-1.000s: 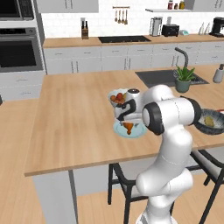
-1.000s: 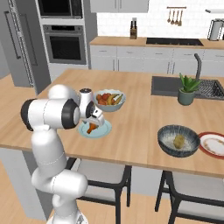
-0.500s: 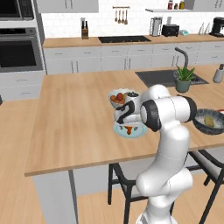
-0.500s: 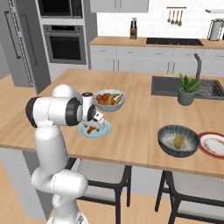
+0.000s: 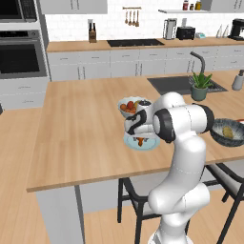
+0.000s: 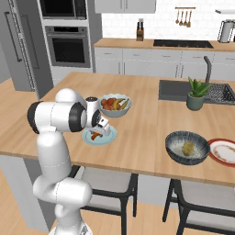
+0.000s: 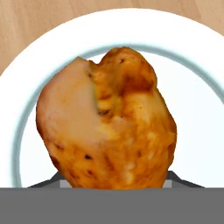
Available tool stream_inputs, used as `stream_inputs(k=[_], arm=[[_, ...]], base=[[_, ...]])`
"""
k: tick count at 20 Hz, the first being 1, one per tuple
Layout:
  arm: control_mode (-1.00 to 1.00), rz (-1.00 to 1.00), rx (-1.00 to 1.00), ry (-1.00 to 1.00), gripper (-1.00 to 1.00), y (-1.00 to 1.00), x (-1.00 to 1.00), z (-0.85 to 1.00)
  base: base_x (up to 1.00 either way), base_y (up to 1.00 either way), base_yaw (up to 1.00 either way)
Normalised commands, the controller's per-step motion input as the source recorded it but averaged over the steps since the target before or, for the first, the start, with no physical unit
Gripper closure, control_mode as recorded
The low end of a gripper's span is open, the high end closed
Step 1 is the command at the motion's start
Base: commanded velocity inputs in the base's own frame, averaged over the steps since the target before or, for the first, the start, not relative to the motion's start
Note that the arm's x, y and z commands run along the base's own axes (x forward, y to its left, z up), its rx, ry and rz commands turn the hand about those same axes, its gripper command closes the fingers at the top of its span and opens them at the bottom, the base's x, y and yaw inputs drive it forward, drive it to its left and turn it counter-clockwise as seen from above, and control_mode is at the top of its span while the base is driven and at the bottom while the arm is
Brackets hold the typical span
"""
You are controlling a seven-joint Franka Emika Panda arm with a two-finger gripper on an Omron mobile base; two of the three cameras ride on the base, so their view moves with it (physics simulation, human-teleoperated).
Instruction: Pick the chicken drumstick and potato from their plates and place them in the bowl. Then put the bowl in the fridge.
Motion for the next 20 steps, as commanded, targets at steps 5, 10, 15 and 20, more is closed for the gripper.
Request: stream_inputs(k=[5,10,15,20], arm=[[-1.00,0.00,0.00,0.00,1.00,0.08,-0.19,0.35],[-1.00,0.00,0.00,-0.05,1.00,0.09,-0.75,0.99],[-1.00,0.00,0.05,-0.05,1.00,-0.10,-1.00,1.00],[-1.00,0.00,0.02,-0.13,1.00,-0.04,-1.00,1.00]], base=[[0.00,0.00,0.00],[0.00,0.00,0.00],[0.00,0.00,0.00],[0.00,0.00,0.00]])
